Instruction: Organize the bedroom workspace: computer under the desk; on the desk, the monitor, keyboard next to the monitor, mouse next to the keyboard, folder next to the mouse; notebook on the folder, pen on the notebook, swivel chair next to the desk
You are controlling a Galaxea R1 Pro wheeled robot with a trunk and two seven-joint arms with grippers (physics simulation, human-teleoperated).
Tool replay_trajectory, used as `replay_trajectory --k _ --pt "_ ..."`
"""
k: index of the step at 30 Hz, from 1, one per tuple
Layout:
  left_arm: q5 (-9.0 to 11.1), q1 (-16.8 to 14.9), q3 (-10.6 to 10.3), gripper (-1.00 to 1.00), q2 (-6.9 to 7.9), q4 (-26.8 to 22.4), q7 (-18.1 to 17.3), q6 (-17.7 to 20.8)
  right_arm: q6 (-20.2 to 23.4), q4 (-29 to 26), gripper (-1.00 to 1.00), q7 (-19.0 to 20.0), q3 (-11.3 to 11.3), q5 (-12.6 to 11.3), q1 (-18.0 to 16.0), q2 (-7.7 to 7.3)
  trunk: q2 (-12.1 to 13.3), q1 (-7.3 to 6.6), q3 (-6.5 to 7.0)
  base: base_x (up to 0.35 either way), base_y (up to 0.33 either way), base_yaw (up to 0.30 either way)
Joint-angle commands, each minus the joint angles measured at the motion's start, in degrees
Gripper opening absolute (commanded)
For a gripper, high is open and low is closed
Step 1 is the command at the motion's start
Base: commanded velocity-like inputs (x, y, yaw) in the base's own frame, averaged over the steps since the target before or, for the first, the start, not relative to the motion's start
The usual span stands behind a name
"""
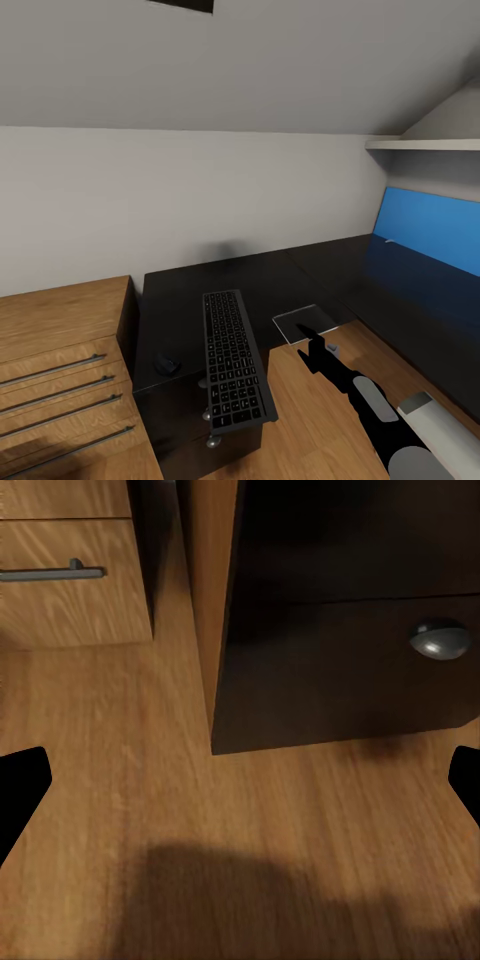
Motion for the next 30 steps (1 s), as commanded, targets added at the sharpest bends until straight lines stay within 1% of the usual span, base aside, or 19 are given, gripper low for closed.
replay_trajectory --k 1,6,12,26,30 --pt "0.4 0.0 -0.5 1.00 0.10 -0.1 0.6 -0.2 0.2 0.0 1.00 0.1 0.0 -0.3 0.0 -0.01 0.0 0.00 -0.04 0.000 0.000 0.000" --pt "0.4 0.0 -0.5 1.00 0.10 -0.1 0.5 -0.2 0.2 0.0 1.00 0.1 0.0 -0.3 0.0 -0.01 0.0 0.00 -0.04 0.000 0.000 0.000" --pt "0.4 0.0 -0.5 1.00 0.10 -0.1 0.6 -0.2 0.2 0.0 1.00 0.1 0.0 -0.3 0.0 -0.01 2.4 -1.32 1.03 0.000 0.000 0.000" --pt "0.4 0.0 -0.4 1.00 0.10 -0.1 0.7 -0.1 0.1 0.3 1.00 0.1 0.0 -0.2 0.0 -0.01 2.4 -1.32 1.03 0.000 0.000 0.000" --pt "0.4 0.0 -0.4 1.00 0.11 -0.1 0.7 -0.1 0.0 0.4 1.00 0.1 0.0 -0.2 0.0 0.00 2.4 -1.32 1.03 -0.108 -0.032 0.000"
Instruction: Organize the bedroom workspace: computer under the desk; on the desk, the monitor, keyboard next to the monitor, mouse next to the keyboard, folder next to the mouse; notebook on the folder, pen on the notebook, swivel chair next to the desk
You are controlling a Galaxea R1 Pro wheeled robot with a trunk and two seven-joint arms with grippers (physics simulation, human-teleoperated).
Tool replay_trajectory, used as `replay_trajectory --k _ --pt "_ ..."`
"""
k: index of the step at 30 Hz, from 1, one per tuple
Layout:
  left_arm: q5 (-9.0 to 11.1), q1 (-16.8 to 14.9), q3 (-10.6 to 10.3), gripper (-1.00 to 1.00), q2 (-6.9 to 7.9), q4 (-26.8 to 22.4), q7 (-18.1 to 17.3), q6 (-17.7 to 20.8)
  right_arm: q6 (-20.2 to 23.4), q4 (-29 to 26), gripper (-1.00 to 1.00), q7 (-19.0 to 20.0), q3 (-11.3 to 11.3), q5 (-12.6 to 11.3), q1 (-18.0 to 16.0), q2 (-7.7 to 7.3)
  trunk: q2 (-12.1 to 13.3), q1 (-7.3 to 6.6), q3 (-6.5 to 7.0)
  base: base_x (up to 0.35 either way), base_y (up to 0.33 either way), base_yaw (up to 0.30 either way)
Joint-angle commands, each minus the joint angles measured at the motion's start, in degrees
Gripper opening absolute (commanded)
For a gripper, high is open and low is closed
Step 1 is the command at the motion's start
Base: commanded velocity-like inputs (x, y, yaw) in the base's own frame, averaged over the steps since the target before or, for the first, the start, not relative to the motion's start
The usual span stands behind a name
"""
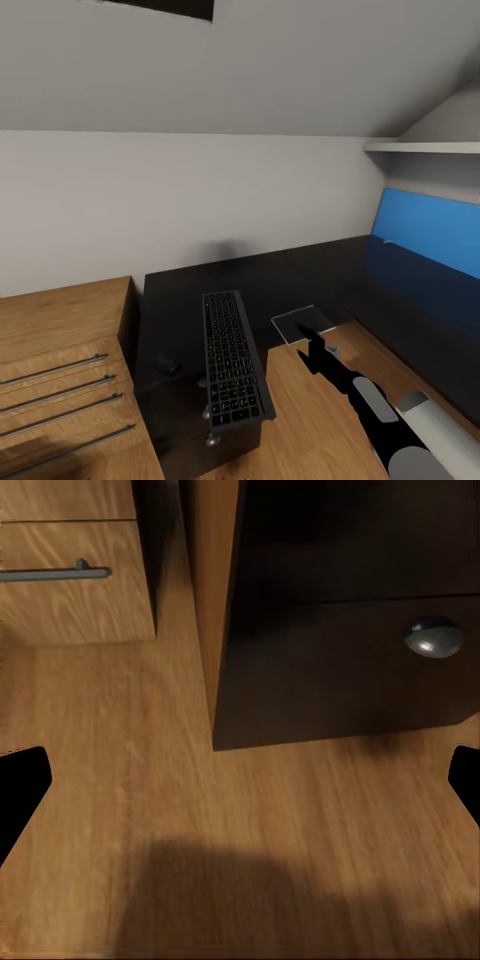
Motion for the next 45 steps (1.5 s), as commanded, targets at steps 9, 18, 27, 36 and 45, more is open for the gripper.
replay_trajectory --k 9,18,27,36,45 --pt "0.4 0.0 -0.4 1.00 0.09 -0.1 0.6 -0.2 -0.1 0.2 1.00 -0.2 0.0 0.3 0.0 0.06 0.0 -0.02 -0.04 -0.260 -0.107 0.000" --pt "0.4 0.0 -0.4 1.00 0.14 -0.1 0.7 -0.2 -5.8 0.5 1.00 -0.3 0.1 7.9 0.0 0.26 0.0 -0.02 -0.04 -0.201 -0.116 0.000" --pt "0.4 0.0 -0.2 1.00 0.16 -0.1 0.7 -0.2 -15.3 3.1 1.00 -0.5 0.4 13.9 0.0 0.50 0.0 -0.02 -0.04 -0.029 -0.020 0.000" --pt "0.4 0.0 -0.2 1.00 0.10 2.4 0.9 0.1 -24.9 7.9 1.00 -0.5 0.4 25.3 0.0 2.31 2.8 -1.56 1.21 -0.001 -0.001 0.000" --pt "0.4 0.0 -0.3 1.00 -0.09 4.3 0.9 0.4 -40.2 27.6 1.00 -2.1 0.3 49.1 0.0 7.09 6.4 -3.54 2.83 0.000 0.000 0.000"
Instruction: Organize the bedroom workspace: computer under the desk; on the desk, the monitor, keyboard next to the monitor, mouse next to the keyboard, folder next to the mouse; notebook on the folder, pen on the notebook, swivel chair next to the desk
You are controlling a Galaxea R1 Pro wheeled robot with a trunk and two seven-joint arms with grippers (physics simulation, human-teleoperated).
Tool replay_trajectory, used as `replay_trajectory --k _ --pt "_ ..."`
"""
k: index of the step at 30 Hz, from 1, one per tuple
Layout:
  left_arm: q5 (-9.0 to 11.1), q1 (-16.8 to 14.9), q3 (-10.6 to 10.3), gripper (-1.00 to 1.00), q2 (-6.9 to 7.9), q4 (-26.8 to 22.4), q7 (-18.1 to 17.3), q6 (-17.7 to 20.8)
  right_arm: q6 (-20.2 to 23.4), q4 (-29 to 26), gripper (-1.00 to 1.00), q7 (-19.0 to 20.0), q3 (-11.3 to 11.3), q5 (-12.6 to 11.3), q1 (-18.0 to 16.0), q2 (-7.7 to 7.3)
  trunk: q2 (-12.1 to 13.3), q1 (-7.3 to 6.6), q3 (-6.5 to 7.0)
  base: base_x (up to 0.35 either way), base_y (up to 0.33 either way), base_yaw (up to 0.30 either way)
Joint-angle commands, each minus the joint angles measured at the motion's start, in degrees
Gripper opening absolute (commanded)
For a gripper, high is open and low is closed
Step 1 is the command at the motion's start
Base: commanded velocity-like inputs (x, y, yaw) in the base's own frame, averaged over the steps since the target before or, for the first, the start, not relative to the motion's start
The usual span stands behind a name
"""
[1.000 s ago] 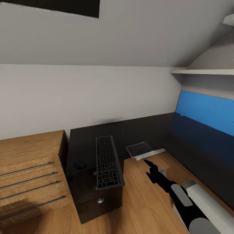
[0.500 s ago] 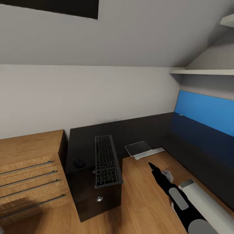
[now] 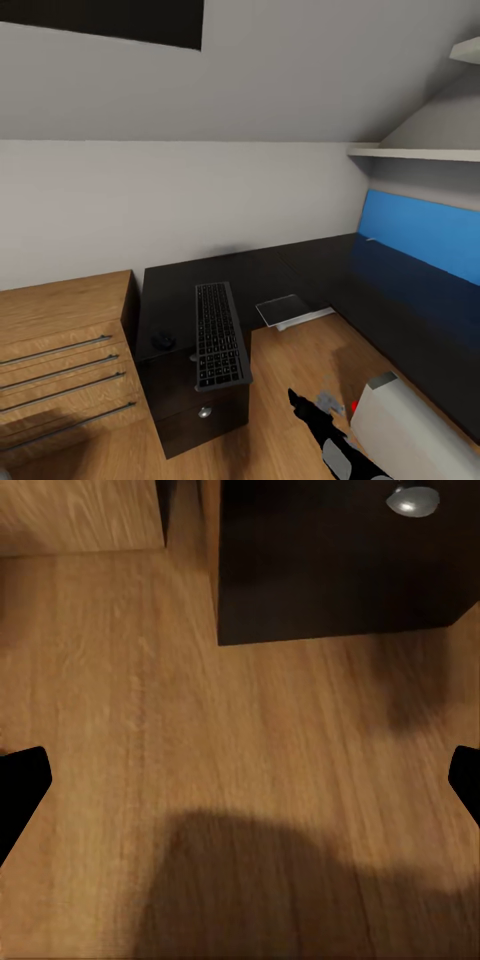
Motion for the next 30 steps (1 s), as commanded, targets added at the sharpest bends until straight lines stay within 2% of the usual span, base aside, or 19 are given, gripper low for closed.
replay_trajectory --k 1,3,4,5,7,8,11,17,28,30 --pt "0.4 0.0 -0.5 1.00 0.06 0.0 0.5 -0.1 -4.2 3.7 1.00 -0.6 0.0 3.4 -0.1 0.67 0.4 -0.23 0.14 0.000 0.000 0.000" --pt "0.4 0.0 -0.5 1.00 0.07 0.0 0.5 0.1 -8.1 7.1 1.00 -1.7 -0.1 7.1 -0.1 1.21 1.2 -0.67 0.50 0.000 0.000 0.000" --pt "0.4 0.0 -0.5 1.00 0.08 0.0 0.5 0.5 -11.5 10.1 1.00 -3.2 -0.1 10.3 -0.1 1.57 1.6 -0.89 0.68 0.000 0.000 0.000" --pt "0.4 0.0 -0.5 1.00 0.08 0.0 0.5 0.9 -13.0 11.2 1.00 -4.0 -0.1 11.7 -0.1 1.68 2.0 -1.11 0.86 0.000 0.000 0.000" --pt "0.5 0.0 -0.5 1.00 0.09 0.1 0.4 3.6 -17.2 14.2 1.00 -8.5 -0.3 15.9 0.4 1.89 2.8 -1.54 1.22 0.000 0.000 0.000" --pt "0.5 0.0 -0.5 1.00 0.06 0.1 0.4 4.8 -18.0 14.7 1.00 -10.4 -0.3 16.7 0.8 1.83 3.2 -1.76 1.40 0.000 0.000 0.000" --pt "0.6 0.0 -0.5 1.00 0.08 0.7 0.4 7.2 -18.7 15.3 1.00 -13.4 -0.3 17.5 1.8 1.60 4.4 -2.42 1.94 0.000 0.000 0.000" --pt "0.6 0.1 -0.5 1.00 0.03 3.5 0.0 9.1 -19.1 15.6 1.00 -15.6 -0.2 17.9 2.9 1.48 6.8 -3.74 3.02 0.000 0.000 0.000" --pt "1.6 0.1 -0.5 1.00 -0.06 4.8 -0.2 9.4 -19.3 15.7 1.00 -15.8 -0.1 18.4 4.0 1.77 11.2 -6.16 4.99 0.000 0.000 0.000" --pt "1.6 0.1 -0.5 1.00 -0.01 4.8 -0.2 9.2 -19.3 15.7 1.00 -15.9 -0.1 18.5 4.0 1.88 11.2 -6.16 4.99 0.000 0.000 0.000"
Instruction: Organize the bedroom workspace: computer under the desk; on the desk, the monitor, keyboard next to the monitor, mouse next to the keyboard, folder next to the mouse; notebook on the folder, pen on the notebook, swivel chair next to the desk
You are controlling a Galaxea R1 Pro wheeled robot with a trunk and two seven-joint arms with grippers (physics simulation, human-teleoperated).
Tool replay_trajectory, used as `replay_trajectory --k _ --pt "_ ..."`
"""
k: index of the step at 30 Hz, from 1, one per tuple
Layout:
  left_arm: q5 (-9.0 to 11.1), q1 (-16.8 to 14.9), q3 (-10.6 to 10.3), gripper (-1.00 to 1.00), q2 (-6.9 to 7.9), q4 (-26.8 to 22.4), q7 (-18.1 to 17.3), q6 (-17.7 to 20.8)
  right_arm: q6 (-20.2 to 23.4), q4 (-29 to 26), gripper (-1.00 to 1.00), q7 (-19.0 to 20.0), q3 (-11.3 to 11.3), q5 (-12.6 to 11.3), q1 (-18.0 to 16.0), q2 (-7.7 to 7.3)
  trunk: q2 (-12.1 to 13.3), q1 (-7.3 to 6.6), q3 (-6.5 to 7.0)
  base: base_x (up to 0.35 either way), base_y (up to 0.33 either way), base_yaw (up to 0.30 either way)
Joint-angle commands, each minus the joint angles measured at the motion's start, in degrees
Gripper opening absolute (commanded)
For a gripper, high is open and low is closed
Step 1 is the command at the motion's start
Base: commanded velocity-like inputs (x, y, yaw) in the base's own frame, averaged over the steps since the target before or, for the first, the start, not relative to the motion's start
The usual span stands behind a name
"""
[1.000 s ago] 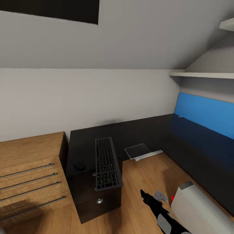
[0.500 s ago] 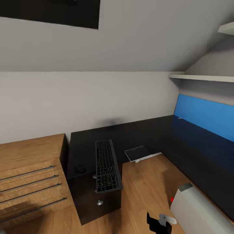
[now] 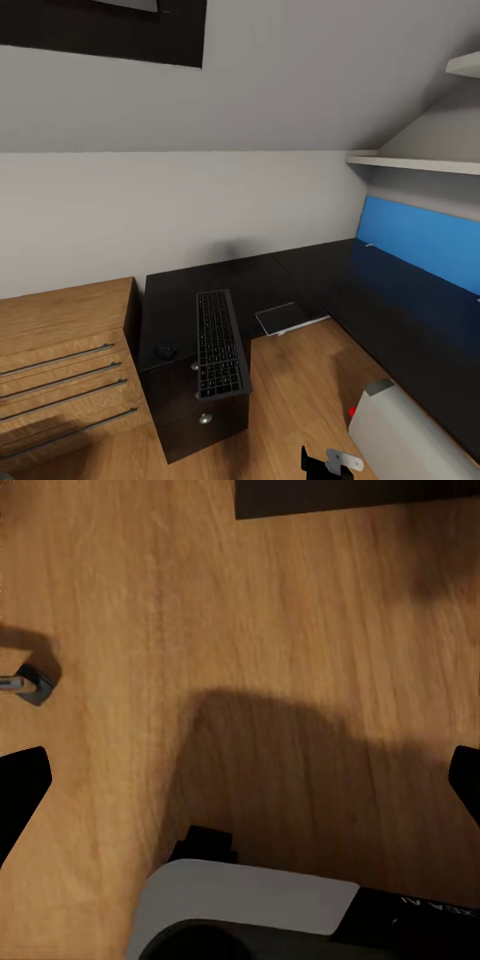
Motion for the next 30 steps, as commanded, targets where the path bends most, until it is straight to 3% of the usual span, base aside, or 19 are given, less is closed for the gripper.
replay_trajectory --k 1,3,8,23,30 --pt "0.4 0.0 -0.5 1.00 0.09 -0.1 0.5 -0.3 -0.3 0.1 1.00 -0.2 0.0 0.0 -0.1 0.04 0.0 0.00 -0.05 0.000 0.000 0.000" --pt "0.5 0.0 -0.4 1.00 0.04 0.0 0.5 -3.6 -0.3 0.1 1.00 -0.2 0.0 0.0 -0.1 0.21 0.0 0.00 -0.05 0.000 0.000 0.000" --pt "0.5 0.0 -0.3 1.00 0.06 0.3 0.5 -6.3 -0.3 0.1 1.00 -0.2 0.0 0.0 -0.1 0.53 0.0 0.00 -0.05 -0.004 -0.002 0.004" --pt "0.5 0.0 -0.5 1.00 -0.01 1.6 0.7 -7.1 -0.3 0.1 1.00 -0.3 0.0 0.1 -0.1 1.13 0.0 0.00 -0.56 -0.053 -0.117 0.213" --pt "0.5 0.0 -0.6 1.00 -0.06 1.6 0.7 -7.1 -0.3 0.1 1.00 -0.3 0.0 0.1 -0.1 1.14 0.0 0.00 -1.04 -0.253 -0.005 0.183"
